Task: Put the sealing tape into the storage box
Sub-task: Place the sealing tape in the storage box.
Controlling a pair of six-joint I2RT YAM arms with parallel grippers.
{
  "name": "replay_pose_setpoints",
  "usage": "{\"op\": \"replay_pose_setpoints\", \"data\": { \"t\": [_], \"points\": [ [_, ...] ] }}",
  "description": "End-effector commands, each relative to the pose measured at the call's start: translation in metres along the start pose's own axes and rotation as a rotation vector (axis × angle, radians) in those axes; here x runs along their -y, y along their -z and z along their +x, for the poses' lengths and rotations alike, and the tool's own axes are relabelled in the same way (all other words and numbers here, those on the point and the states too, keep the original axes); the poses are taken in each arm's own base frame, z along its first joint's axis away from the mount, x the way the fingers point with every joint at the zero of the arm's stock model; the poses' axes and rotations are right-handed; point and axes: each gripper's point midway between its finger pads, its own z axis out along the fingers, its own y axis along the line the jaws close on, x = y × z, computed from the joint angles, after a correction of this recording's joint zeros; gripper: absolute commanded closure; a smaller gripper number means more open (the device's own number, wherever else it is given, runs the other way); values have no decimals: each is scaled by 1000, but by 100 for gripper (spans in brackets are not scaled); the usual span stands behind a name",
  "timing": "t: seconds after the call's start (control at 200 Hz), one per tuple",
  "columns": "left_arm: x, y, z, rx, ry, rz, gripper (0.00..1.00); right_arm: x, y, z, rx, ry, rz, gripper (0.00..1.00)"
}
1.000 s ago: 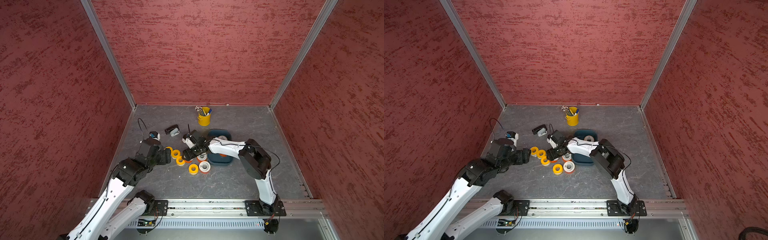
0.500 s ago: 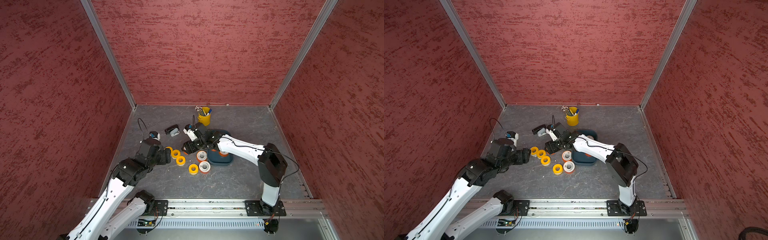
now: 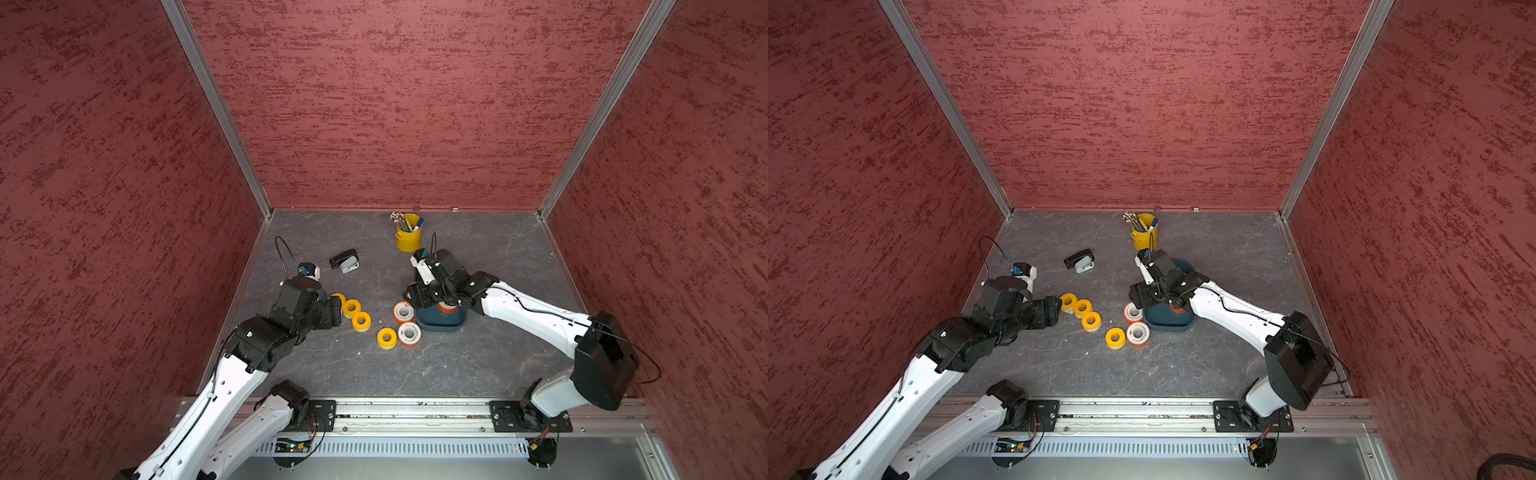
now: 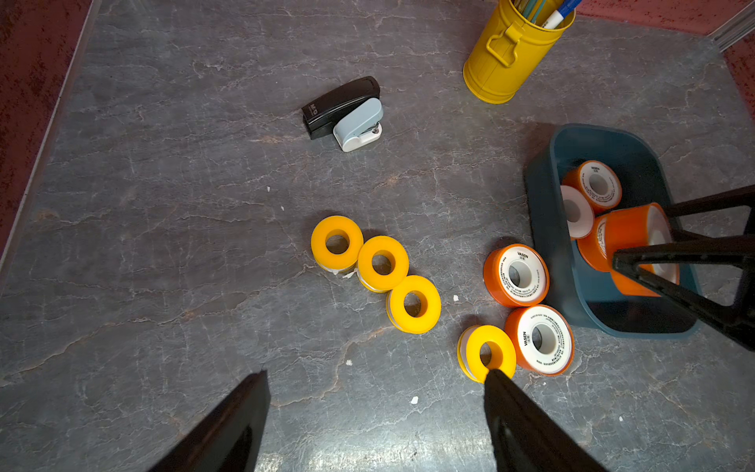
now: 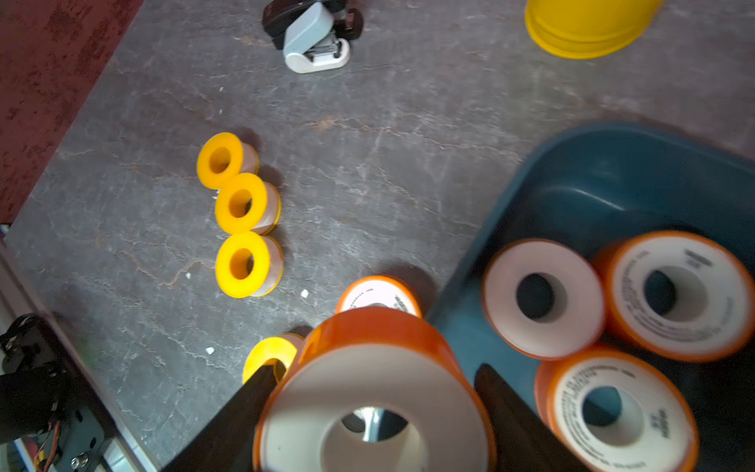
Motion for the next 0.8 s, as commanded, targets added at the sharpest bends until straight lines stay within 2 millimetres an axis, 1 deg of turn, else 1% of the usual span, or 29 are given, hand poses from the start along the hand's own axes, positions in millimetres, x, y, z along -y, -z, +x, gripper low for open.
{"op": "replay_pose_setpoints", "data": {
  "t": [0.0,0.18,0.371,0.486,0.566,0.576,0.596,0.792],
  "points": [
    [-1,-1,-2,13,-1,3,14,15,17,2,53,-33,40,35],
    [-1,-2,-3,7,4,-3,15,32,13,26,7,-56,58,35],
    [-2,-4,-2,4,5,-7,14,43,2,41,-25,-77,76,35],
    [-3,-4,-2,-1,5,-12,14,55,-6,49,-59,-103,113,35],
    [-3,-4,-2,3,5,-10,14,51,-10,51,-69,-110,80,35],
    [-3,-4,-2,3,5,-10,14,52,-15,55,-87,-114,81,35],
    [-3,-4,-2,3,5,-11,15,51,-18,57,-98,-117,75,35],
    [-3,-5,-1,-5,5,-13,14,50,-31,63,-133,-129,60,34]
  ]
}}
